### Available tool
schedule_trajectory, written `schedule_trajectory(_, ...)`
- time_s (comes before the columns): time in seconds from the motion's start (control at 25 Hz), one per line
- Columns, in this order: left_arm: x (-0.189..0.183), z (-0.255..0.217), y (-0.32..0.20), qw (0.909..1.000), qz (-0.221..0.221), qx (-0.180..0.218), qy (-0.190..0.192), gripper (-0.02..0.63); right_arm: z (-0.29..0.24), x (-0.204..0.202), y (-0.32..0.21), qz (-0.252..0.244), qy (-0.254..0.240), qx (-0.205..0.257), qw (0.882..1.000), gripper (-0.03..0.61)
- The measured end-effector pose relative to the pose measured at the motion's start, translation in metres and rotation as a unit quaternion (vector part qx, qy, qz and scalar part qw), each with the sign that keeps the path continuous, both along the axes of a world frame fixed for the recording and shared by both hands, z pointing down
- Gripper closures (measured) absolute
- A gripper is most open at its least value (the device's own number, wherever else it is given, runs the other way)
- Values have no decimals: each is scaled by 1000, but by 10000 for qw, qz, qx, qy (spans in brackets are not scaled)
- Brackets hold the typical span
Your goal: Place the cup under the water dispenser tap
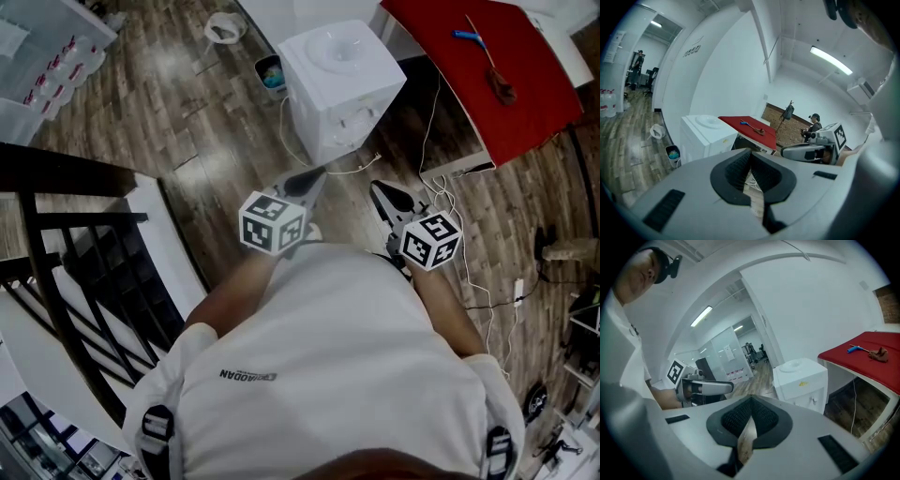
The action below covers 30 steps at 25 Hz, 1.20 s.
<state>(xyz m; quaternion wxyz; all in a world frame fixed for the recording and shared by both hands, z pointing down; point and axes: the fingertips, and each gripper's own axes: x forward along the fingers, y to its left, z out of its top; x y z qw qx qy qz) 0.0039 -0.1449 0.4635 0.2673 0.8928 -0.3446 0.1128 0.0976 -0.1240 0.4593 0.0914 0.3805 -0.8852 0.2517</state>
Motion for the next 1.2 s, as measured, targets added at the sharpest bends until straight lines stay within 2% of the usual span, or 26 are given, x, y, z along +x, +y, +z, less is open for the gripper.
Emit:
schedule_trajectory(0.28, 6, -1, 0, 9999, 73, 31, -81, 617, 0, 5, 1, 59, -79, -24, 9999, 557)
schedule_trajectory(1.2, 5, -1, 0, 9997, 221, 37, -57, 617, 1, 0, 4, 149, 106, 65, 9998, 557)
